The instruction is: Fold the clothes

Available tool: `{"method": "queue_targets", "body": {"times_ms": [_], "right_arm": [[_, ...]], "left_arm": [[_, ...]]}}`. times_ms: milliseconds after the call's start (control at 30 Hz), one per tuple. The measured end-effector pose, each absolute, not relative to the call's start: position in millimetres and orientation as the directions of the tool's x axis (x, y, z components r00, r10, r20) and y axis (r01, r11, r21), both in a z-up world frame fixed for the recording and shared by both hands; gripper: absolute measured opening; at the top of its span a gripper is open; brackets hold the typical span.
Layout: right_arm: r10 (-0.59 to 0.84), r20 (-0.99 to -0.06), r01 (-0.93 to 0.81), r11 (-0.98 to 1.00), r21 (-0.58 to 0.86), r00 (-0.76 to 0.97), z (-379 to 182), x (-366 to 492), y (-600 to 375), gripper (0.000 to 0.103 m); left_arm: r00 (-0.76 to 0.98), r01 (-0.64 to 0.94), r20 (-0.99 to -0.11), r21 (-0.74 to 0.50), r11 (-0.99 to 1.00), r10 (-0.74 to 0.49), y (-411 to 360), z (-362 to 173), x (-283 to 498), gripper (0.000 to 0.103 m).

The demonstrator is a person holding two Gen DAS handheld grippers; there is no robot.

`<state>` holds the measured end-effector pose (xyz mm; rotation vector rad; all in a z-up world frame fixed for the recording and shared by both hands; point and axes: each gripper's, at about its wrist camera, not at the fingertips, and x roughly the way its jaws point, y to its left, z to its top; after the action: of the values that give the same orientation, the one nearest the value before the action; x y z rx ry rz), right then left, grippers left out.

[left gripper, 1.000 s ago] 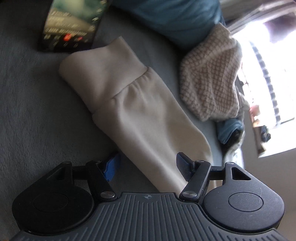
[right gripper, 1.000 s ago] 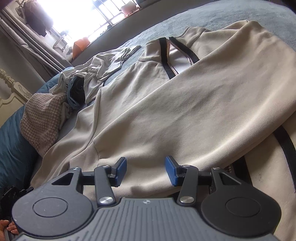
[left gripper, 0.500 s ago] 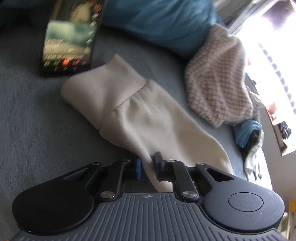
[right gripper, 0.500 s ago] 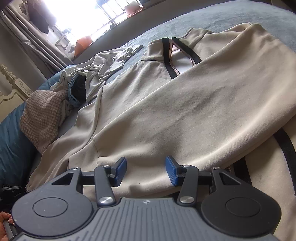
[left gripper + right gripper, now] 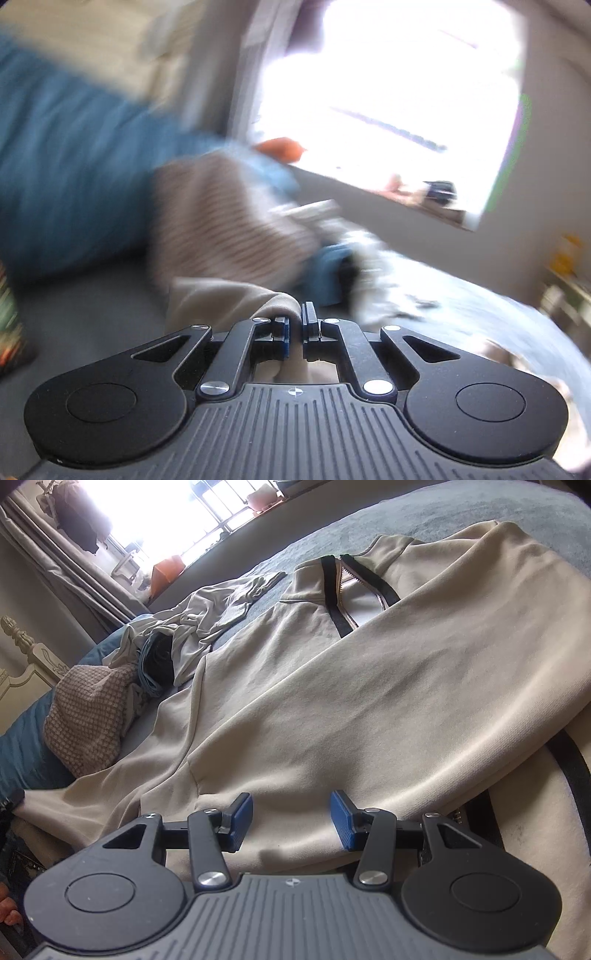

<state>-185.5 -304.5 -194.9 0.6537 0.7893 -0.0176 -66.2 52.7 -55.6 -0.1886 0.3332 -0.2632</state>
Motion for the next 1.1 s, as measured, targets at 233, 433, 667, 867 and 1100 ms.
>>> {"method": "queue_targets", "body": {"times_ms": [233, 433, 667, 867, 1100], "right_arm": [[0.226, -0.654, 0.262, 0.785, 0.561, 0.722, -197, -187, -307, 0.049], [0.233, -0.648, 0.269, 0.770, 0.578, 0.725, -198, -188, -310, 0.049], [0.253, -0.628, 0.268, 0.743, 0.613, 0.736, -203, -188, -316, 0.049], [0.286, -0.624, 0.278, 0.708, 0.649, 0.728, -198, -187, -324, 0.052], [0.265, -0.585, 0.134, 0.825, 0.549, 0.767, -137, -186, -305, 0.057]], "left_arm": [[0.726, 0.610, -0.323, -0.102, 0.786, -0.606, -48, -60, -96, 0.016], [0.493, 0.745, -0.568, -0.114, 0.657, -0.659, -85, -117, -115, 0.034], [0.462, 0.743, -0.558, -0.181, 0.644, -0.690, -60, -122, -126, 0.044], [0.483, 0.727, -0.562, -0.171, 0.665, -0.672, -59, -124, -119, 0.051], [0.540, 0.703, -0.524, -0.149, 0.695, -0.659, -40, -125, -125, 0.051]]}}
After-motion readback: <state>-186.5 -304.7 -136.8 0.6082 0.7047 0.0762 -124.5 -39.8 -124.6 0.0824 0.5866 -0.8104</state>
